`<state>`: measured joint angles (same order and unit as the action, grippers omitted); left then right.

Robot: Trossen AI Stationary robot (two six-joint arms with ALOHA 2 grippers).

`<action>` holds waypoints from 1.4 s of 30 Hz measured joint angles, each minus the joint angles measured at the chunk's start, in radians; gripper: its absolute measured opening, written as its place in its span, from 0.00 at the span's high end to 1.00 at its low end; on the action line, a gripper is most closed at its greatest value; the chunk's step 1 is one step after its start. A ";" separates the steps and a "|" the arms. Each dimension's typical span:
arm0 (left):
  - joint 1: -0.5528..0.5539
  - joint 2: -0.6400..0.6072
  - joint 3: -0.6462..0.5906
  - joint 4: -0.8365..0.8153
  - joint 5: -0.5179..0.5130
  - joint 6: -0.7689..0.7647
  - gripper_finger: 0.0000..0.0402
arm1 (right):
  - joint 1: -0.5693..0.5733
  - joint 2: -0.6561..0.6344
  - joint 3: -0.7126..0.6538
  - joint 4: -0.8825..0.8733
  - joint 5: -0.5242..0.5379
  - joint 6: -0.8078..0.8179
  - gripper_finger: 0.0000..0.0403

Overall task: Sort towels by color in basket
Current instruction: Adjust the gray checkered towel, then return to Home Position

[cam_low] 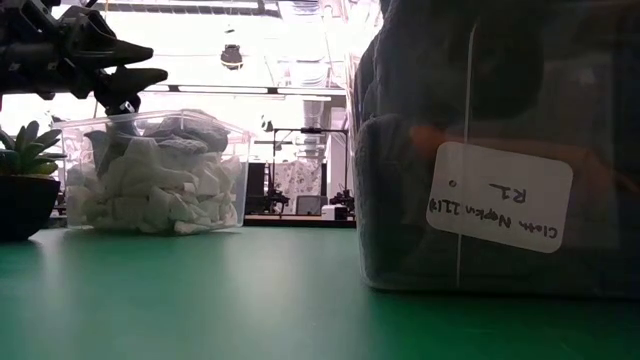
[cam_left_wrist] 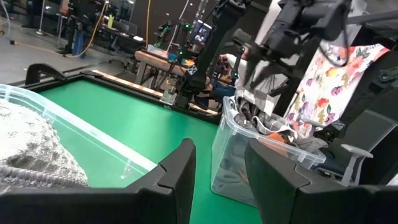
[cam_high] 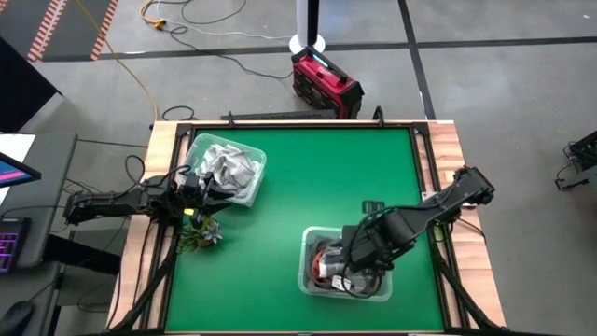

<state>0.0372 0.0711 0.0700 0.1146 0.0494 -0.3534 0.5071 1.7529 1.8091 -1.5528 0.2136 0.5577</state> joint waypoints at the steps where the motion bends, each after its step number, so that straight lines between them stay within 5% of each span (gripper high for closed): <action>1: 0.000 0.000 0.000 0.000 0.000 0.000 0.68 | 0.005 0.002 -0.002 -0.028 0.001 0.001 0.75; 8: 0.000 0.000 0.000 -0.001 0.001 -0.001 0.68 | 0.016 0.001 -0.120 0.047 -0.011 -0.057 0.75; 13: 0.000 0.000 0.000 -0.007 0.002 0.000 0.68 | 0.000 0.005 -0.317 0.370 -0.099 -0.087 0.77; 18: 0.000 0.000 0.000 -0.008 0.002 -0.004 0.68 | -0.021 0.001 -0.434 0.483 -0.103 -0.065 0.81; 31: 0.000 0.000 0.000 -0.010 0.002 -0.006 0.68 | -0.030 -0.071 -0.276 0.302 -0.128 0.049 0.83; 37: 0.000 0.000 -0.001 0.007 0.013 0.026 0.68 | -0.008 -0.189 -0.289 0.420 0.030 -0.013 0.83; 42: 0.000 0.001 0.032 -0.010 0.069 0.082 0.68 | -0.026 -0.354 -0.462 0.625 0.052 -0.049 0.83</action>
<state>0.0372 0.0719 0.1016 0.1047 0.1187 -0.2719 0.4808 1.3986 1.3469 -0.9283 0.2661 0.5086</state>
